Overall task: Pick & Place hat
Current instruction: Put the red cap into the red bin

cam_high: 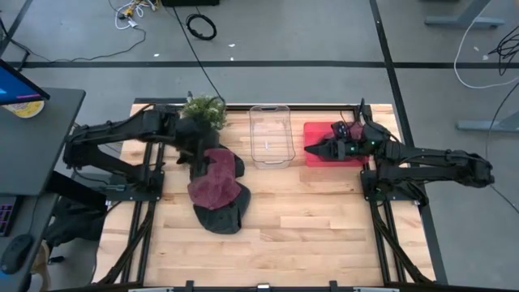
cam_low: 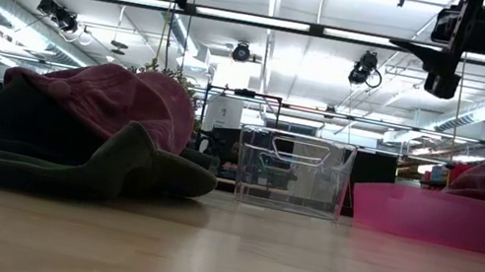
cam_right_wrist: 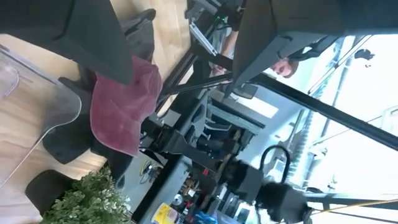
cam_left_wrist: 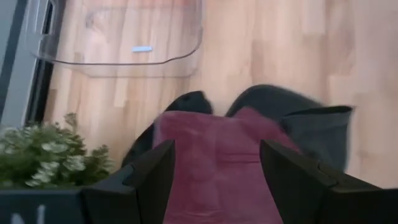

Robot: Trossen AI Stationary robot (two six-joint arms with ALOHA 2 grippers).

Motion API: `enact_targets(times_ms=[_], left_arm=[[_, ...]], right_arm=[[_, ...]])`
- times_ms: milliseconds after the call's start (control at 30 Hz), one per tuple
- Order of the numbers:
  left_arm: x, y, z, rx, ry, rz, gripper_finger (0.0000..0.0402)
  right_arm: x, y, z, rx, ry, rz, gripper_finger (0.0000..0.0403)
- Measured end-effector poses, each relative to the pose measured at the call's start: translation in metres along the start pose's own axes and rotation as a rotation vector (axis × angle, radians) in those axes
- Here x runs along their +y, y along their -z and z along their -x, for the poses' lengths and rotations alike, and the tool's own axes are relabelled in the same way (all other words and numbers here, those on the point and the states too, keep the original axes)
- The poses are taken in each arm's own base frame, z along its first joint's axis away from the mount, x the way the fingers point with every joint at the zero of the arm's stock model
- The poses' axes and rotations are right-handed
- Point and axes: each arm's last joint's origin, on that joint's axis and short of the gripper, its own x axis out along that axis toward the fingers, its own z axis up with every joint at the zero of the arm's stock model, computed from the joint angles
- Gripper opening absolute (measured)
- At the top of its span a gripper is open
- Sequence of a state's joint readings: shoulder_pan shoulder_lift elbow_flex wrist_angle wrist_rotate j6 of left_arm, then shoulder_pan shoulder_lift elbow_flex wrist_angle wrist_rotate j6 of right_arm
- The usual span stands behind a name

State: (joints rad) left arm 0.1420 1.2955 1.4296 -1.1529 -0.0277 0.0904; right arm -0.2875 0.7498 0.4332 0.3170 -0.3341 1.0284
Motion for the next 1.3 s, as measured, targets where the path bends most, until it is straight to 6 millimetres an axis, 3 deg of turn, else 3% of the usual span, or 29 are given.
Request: enact_targets(times_ms=[200, 400, 633, 867, 1033, 1200, 1300], left_arm=[[0.030, -0.006, -0.034, 0.096, 0.067, -0.052, 0.0238], [0.063, -0.004, -0.071, 0.188, 0.157, 0.042, 0.0238], [0.076, 0.004, -0.102, 0.334, 0.249, 0.081, 0.0238], [0.076, 0.005, -0.115, 0.379, 0.276, 0.089, 0.0228], [0.075, 0.007, -0.113, 0.396, 0.285, 0.078, 0.0160], [0.073, 0.011, -0.111, 0.439, 0.321, 0.068, 0.0033], [0.072, 0.012, -0.108, 0.441, 0.344, 0.069, 0.0015]], right_arm=[[0.002, 0.003, -0.001, -0.007, 0.004, 0.000, 0.0274], [0.004, 0.006, -0.003, -0.013, 0.003, -0.001, 0.0274], [0.008, 0.012, -0.004, -0.015, 0.004, 0.017, 0.0274], [0.010, 0.016, -0.005, -0.012, 0.002, 0.035, 0.0274], [0.011, 0.017, -0.006, -0.019, 0.006, 0.043, 0.0274], [0.011, 0.017, -0.006, -0.019, 0.006, 0.043, 0.0274], [0.011, 0.017, -0.006, -0.019, 0.006, 0.043, 0.0274]])
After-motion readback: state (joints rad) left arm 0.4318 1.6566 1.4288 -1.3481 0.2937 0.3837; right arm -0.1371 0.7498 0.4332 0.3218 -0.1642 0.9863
